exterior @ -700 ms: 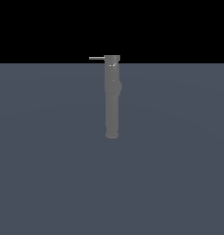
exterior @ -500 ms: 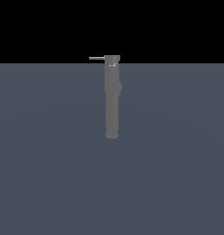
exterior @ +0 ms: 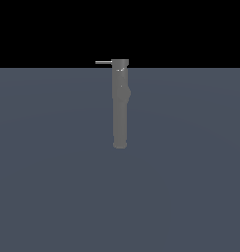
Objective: Turn on the faucet by rotating a designated handle.
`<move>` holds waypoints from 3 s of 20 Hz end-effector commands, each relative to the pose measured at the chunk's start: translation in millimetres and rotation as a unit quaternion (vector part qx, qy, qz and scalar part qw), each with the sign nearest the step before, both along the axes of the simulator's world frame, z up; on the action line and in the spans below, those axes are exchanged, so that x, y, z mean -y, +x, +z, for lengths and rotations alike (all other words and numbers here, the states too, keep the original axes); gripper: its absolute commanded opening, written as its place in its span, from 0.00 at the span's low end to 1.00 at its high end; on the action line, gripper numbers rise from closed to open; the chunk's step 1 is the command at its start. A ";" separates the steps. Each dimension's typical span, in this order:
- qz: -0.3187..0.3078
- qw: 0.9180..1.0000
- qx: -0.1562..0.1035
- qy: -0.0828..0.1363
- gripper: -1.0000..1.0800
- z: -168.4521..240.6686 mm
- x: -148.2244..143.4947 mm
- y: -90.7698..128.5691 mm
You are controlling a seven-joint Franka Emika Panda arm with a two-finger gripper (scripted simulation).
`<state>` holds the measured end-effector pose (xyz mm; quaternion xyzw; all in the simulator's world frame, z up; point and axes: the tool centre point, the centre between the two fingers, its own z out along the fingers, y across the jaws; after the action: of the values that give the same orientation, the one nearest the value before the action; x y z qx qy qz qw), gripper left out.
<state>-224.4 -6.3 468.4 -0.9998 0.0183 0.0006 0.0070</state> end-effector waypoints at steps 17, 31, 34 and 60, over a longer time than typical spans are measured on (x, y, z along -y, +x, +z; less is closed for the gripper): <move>0.015 1.000 0.000 -0.003 0.00 -85.7 -25.9 132.0; 0.025 1.000 0.001 -0.005 0.00 -146.1 -46.6 231.6; 0.027 1.000 0.001 -0.006 0.00 -154.7 -49.8 246.7; 0.029 1.000 0.001 -0.007 0.00 -168.2 -63.3 243.2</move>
<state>23.6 55.7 300.1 -0.9999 -0.0112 0.0002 0.0001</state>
